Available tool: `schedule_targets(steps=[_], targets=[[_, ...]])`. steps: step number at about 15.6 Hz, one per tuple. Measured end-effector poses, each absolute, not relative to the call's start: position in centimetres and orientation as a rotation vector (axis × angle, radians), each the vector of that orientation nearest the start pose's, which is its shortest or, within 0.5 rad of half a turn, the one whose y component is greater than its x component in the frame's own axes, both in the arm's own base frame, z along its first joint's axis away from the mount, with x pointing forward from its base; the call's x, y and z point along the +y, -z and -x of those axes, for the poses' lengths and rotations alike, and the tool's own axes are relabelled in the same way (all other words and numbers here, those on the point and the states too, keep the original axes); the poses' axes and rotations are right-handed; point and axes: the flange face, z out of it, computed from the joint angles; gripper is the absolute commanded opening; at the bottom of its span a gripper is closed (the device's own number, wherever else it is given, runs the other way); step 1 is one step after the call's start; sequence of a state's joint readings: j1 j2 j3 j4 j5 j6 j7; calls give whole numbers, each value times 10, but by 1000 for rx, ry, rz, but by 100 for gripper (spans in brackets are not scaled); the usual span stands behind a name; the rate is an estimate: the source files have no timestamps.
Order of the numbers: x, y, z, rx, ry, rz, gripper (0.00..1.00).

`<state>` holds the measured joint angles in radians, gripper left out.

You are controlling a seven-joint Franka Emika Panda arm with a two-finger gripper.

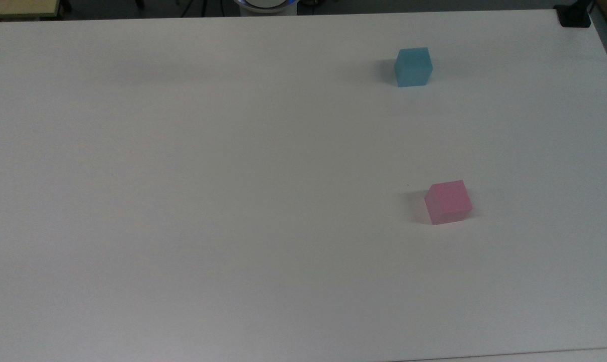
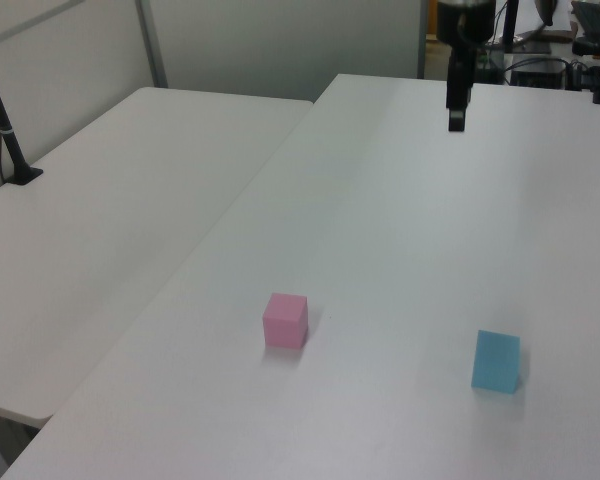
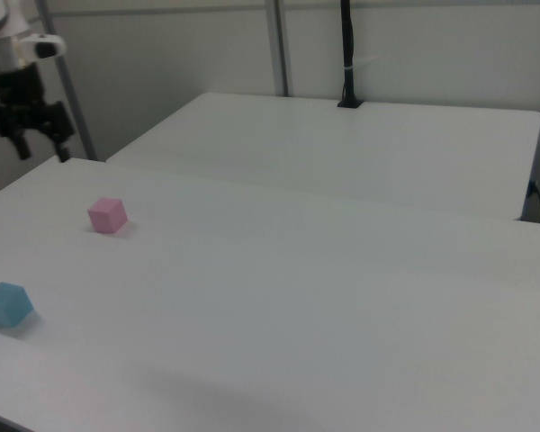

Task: Put blue cube on pink cube
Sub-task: 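Move the open gripper over the light-blue cube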

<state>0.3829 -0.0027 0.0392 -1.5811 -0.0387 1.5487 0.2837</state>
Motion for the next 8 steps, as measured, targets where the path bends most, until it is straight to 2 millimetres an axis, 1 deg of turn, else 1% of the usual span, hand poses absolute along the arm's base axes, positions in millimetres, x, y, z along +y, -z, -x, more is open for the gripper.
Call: schedule_targets(steps=[2,4,6,8], targets=[[272,-615,-479,-205,-38,3176,100],[313,-607,-456,-170,-28,3170,100],[345,-595,-437,-129,-6,3165,100],[362,-580,-424,-121,-15,3170,100]])
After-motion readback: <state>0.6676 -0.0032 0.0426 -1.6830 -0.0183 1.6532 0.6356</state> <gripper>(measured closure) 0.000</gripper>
